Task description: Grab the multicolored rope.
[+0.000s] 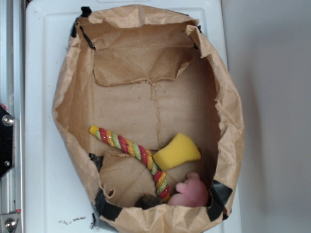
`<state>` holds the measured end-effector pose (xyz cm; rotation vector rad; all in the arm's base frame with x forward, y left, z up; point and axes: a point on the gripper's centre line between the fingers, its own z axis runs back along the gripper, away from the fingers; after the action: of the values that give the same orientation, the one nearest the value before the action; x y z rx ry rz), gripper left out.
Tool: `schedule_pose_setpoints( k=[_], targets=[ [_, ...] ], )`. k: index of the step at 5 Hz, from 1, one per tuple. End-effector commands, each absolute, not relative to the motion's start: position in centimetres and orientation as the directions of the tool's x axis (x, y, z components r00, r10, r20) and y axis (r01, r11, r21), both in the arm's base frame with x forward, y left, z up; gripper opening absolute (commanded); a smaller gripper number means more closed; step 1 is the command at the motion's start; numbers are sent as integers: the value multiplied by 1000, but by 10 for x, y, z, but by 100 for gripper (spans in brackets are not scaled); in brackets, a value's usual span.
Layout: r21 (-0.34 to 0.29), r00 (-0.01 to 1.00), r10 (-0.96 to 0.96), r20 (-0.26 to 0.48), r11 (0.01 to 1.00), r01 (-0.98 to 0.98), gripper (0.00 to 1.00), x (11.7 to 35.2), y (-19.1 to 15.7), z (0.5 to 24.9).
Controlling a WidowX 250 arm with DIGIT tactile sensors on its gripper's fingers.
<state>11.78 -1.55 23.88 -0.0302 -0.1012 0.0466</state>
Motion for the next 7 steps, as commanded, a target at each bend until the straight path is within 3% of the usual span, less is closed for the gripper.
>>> schedule_pose_setpoints(
  k=[1, 2, 3, 4, 5, 6, 7],
  targets=[
    [-33, 994, 48, 100, 998, -45, 100, 118, -16, 239],
    [2, 980, 131, 148, 991, -132, 100, 159, -3, 241],
    [44, 983, 91, 158, 994, -99, 100, 186, 5, 236],
    [57, 984, -4, 177, 998, -6, 100, 217, 10, 220],
    [117, 958, -184, 222, 980, 161, 100, 241, 14, 204],
    [102, 921, -271, 279, 962, 252, 100, 252, 21, 195],
    [176, 894, -362, 264, 929, 325, 100, 253, 20, 189]
  ],
)
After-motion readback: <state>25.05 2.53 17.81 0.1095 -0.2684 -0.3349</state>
